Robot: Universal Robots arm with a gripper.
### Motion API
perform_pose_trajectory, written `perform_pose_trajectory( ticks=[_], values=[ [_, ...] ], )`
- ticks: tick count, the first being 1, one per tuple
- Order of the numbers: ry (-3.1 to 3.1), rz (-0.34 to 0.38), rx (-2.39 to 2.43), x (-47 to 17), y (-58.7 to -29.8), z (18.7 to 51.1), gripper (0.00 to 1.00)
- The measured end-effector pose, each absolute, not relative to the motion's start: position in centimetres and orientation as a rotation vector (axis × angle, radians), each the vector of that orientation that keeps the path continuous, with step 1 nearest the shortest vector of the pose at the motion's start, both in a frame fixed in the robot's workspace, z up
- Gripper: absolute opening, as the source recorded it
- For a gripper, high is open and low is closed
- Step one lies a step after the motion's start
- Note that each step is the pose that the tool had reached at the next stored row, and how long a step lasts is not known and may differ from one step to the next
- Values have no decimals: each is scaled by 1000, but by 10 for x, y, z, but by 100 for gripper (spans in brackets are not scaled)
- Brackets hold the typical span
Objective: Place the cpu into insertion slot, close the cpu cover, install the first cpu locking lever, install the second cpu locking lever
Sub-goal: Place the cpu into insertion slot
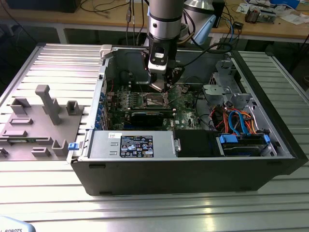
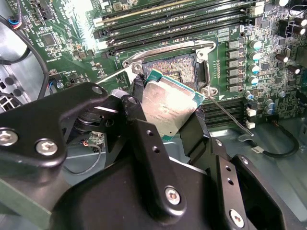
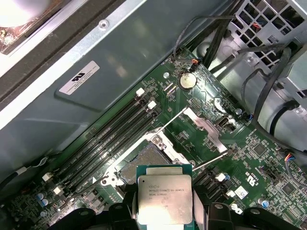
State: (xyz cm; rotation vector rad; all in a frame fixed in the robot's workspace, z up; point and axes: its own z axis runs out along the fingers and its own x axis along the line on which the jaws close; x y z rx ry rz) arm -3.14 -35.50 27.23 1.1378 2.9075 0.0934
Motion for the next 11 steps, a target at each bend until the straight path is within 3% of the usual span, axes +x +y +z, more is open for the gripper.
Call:
perform_pose_trajectory(
  ticks=[11],
  values=[
    [2898,93,1161,-31,-355,272,55]
  ],
)
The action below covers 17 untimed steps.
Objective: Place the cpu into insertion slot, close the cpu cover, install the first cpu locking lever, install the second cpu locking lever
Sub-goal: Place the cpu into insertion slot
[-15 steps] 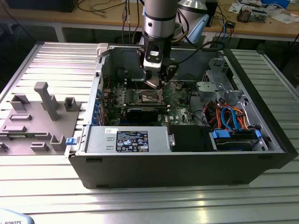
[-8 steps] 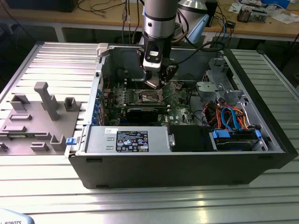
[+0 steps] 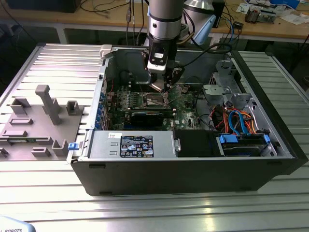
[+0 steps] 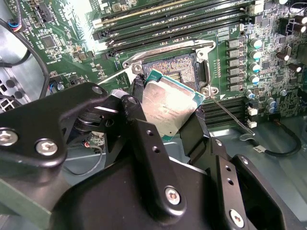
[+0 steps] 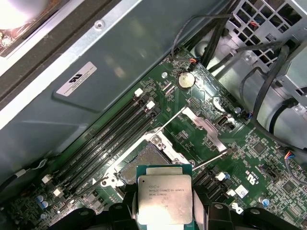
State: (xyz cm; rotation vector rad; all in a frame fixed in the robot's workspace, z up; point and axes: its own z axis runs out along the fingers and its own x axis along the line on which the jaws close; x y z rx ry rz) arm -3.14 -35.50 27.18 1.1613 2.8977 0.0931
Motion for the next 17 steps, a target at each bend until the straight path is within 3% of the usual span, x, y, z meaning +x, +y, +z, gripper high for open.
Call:
perform_pose_trajectory(
  ticks=[17],
  values=[
    [2878,93,1207,-31,-355,271,55]
  ],
)
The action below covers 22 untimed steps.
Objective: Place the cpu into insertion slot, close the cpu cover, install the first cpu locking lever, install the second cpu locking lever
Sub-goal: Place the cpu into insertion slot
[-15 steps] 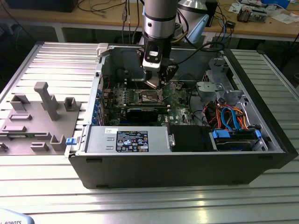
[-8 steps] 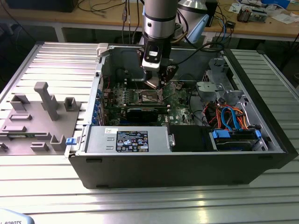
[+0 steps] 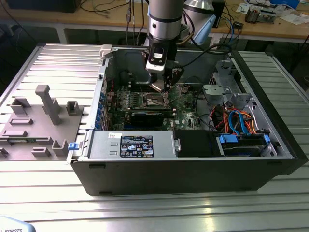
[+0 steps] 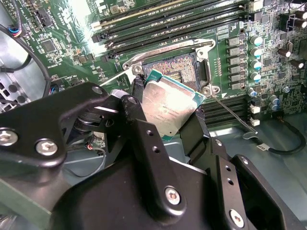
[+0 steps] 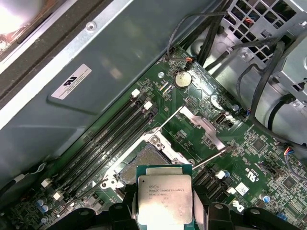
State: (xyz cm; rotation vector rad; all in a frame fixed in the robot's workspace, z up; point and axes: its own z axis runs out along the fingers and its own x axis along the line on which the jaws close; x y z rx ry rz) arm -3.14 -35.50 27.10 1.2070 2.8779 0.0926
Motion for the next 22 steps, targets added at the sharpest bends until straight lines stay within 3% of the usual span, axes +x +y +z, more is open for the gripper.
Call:
perform_pose_trajectory(
  ticks=[22],
  values=[
    [2852,92,1263,-31,-355,270,55]
  ],
)
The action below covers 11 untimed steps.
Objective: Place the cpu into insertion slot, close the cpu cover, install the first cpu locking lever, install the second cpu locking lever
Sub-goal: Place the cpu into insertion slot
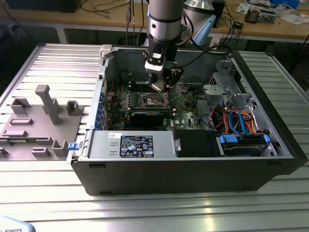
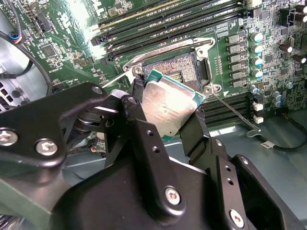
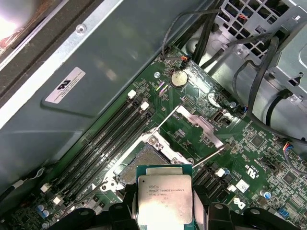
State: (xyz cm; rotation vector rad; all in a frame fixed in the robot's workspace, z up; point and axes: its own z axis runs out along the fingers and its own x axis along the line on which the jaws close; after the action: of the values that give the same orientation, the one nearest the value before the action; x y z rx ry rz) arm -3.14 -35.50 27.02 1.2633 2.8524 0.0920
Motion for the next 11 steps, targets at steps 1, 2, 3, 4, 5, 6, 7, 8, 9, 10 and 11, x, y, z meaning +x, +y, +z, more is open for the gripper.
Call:
perform_pose_trajectory(
  ticks=[1,2,3,4,5,6,7,8,9,10,11],
  values=[
    [2851,92,1265,-31,-355,270,55],
    [2850,92,1268,-31,-355,270,55],
    [2849,92,1270,-31,-355,270,55],
    [2848,92,1273,-31,-355,270,55],
    [2846,92,1276,-31,-355,270,55],
    [2845,92,1280,-31,-355,270,55],
    [2844,92,1282,-31,-355,270,55],
    [2843,92,1284,-31,-355,270,55],
    [2842,92,1286,-31,-355,270,55],
    [2841,92,1288,-31,-355,270,55],
    [2840,92,1290,-31,-355,270,55]
  ],
)
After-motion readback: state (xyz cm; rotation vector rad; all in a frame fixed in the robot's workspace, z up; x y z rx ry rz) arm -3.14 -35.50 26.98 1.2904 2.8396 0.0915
